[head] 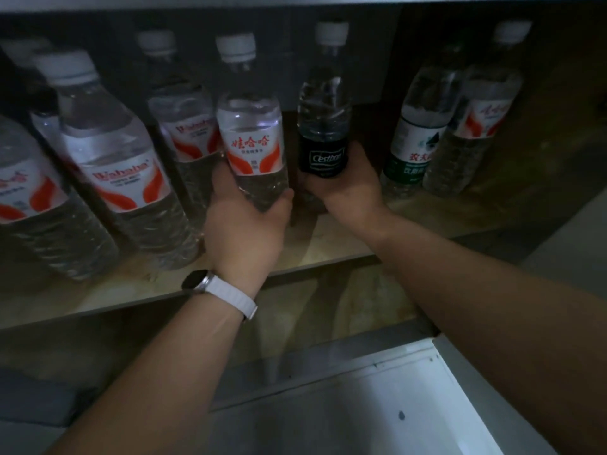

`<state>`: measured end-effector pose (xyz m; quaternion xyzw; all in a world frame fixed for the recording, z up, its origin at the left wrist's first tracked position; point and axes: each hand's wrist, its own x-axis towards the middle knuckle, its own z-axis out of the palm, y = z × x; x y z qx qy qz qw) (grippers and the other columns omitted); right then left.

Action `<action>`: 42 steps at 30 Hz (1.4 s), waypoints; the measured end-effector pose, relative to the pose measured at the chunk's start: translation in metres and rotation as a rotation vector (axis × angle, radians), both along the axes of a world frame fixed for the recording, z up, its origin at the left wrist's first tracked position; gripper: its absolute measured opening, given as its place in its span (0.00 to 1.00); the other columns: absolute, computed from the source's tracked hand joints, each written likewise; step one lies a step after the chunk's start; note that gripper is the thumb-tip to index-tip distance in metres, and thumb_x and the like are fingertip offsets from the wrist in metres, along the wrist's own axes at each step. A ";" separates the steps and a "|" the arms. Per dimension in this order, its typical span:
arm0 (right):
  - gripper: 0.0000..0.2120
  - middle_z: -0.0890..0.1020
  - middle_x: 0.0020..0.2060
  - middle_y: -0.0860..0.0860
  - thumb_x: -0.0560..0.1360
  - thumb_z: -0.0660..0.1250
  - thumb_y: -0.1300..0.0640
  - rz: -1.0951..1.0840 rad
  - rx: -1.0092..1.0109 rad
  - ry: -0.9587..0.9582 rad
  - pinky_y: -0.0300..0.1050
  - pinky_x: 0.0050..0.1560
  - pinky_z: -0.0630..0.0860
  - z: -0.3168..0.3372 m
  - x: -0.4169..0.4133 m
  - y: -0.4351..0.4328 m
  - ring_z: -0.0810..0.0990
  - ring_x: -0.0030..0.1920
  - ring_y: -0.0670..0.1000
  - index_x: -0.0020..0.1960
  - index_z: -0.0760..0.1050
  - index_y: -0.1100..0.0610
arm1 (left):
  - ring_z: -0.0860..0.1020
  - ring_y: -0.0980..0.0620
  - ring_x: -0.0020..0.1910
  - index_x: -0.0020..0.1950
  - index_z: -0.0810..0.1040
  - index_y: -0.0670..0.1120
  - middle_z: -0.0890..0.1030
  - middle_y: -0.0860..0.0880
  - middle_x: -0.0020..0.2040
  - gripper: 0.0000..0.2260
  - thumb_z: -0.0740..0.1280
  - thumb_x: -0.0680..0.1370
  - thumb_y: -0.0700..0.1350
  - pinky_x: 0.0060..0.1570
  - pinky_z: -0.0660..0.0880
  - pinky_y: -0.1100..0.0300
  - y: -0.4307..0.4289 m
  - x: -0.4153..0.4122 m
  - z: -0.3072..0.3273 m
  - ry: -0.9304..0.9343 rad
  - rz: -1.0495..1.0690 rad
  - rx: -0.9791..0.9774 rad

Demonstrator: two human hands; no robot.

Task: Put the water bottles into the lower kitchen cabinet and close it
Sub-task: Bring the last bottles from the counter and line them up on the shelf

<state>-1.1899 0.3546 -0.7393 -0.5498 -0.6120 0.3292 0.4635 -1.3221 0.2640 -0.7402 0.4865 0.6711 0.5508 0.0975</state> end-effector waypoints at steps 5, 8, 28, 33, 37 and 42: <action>0.35 0.75 0.52 0.41 0.65 0.81 0.52 -0.046 0.018 0.034 0.39 0.56 0.71 0.008 0.021 0.002 0.74 0.55 0.42 0.66 0.68 0.51 | 0.78 0.49 0.65 0.71 0.67 0.50 0.78 0.51 0.66 0.32 0.77 0.72 0.52 0.63 0.74 0.53 0.020 0.012 0.005 -0.060 -0.054 -0.006; 0.32 0.75 0.52 0.42 0.65 0.81 0.53 -0.062 0.024 0.004 0.38 0.55 0.70 0.011 0.031 0.004 0.74 0.55 0.43 0.63 0.68 0.52 | 0.78 0.48 0.63 0.69 0.68 0.49 0.79 0.50 0.64 0.30 0.77 0.72 0.52 0.59 0.73 0.57 0.033 0.018 0.006 -0.071 -0.068 -0.028; 0.36 0.73 0.55 0.40 0.69 0.79 0.53 0.008 0.007 0.043 0.30 0.52 0.67 -0.006 0.055 0.006 0.70 0.57 0.39 0.72 0.64 0.51 | 0.76 0.46 0.64 0.72 0.65 0.48 0.75 0.47 0.67 0.36 0.78 0.70 0.51 0.54 0.70 0.57 0.059 0.049 0.001 -0.062 -0.044 -0.063; 0.36 0.76 0.61 0.44 0.70 0.78 0.51 0.045 -0.046 0.032 0.37 0.59 0.67 -0.002 0.056 0.002 0.72 0.61 0.42 0.72 0.64 0.51 | 0.75 0.46 0.67 0.75 0.63 0.48 0.74 0.47 0.69 0.38 0.78 0.71 0.51 0.59 0.72 0.56 0.057 0.052 0.000 -0.068 -0.031 -0.067; 0.35 0.74 0.58 0.41 0.71 0.77 0.51 0.055 -0.065 0.041 0.36 0.56 0.67 0.007 0.058 -0.002 0.71 0.59 0.41 0.72 0.64 0.51 | 0.76 0.48 0.65 0.74 0.64 0.52 0.76 0.49 0.68 0.36 0.77 0.71 0.53 0.61 0.75 0.52 0.053 0.049 -0.002 -0.076 -0.059 -0.077; 0.35 0.74 0.60 0.39 0.71 0.76 0.53 0.058 -0.016 0.039 0.38 0.60 0.69 0.016 0.064 -0.015 0.73 0.62 0.42 0.74 0.63 0.48 | 0.77 0.55 0.60 0.70 0.67 0.58 0.76 0.58 0.62 0.28 0.75 0.74 0.52 0.56 0.73 0.58 0.028 0.043 0.004 -0.068 -0.141 -0.099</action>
